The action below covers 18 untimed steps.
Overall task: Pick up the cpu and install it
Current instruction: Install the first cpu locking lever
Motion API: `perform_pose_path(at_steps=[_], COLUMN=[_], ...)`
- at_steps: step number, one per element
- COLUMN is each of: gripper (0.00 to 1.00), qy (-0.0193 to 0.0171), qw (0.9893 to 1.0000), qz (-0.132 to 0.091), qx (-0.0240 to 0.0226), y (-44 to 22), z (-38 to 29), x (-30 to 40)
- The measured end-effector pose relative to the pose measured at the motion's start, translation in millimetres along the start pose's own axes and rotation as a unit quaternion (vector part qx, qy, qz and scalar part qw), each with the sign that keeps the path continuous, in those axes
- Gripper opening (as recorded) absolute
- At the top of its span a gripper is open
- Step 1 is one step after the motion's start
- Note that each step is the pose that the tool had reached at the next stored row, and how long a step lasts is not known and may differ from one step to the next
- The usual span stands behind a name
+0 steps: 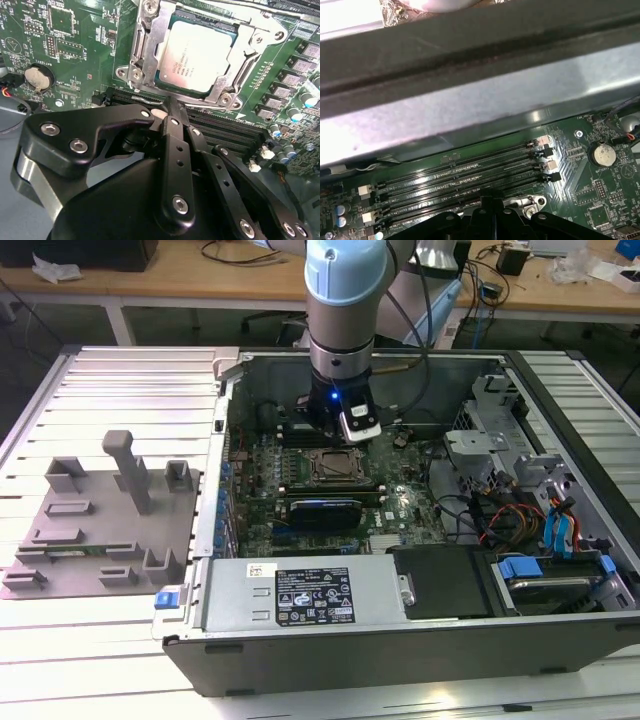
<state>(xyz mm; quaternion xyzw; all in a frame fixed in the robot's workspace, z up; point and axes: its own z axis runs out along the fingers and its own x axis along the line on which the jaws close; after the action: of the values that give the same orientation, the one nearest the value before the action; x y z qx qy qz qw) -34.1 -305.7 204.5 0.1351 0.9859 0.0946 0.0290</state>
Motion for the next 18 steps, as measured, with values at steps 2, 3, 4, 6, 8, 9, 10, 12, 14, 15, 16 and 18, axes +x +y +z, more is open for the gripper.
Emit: perform_pose_path(at_steps=[2,3,4,6,8,9,10,12,14,15,16,18], gripper=[0.11,0.11,0.11,0.11,0.11,0.11,0.11,0.11,0.11,0.11,0.11,0.11], qy=[-0.0005,-0.0006,-0.0008,-0.0014,-0.0015,-0.0017,-0.0019,-0.0021,-0.0023,-0.0023,-0.0025,-0.0026], qw=[1.0,1.0,1.0,1.0,1.0,1.0,1.0,1.0,0.9999,0.9999,0.9999,0.9999], qz=[0.002,0.003,0.004,0.006,0.007,0.008,0.008,0.009,0.01,0.011,0.011,0.012], qx=[-0.0001,0.0,0.0,-0.0001,0.0002,0.0002,0.0001,0.0002,0.0002,0.0003,0.0002,0.0002], y=[0.5,0.6,0.7,0.8,0.8,0.9,1.2,2.5,4.3,4.7,4.8,4.9], z=[-2.2,-3.0,-3.7,-4.3,-4.6,-4.6,-4.5,-4.3,-3.9,-3.9,-3.9,-3.8], x=[-0.1,-0.1,-0.1,0.9,3.0,4.1,5.1,6.1,6.8,6.9,6.9,6.6])
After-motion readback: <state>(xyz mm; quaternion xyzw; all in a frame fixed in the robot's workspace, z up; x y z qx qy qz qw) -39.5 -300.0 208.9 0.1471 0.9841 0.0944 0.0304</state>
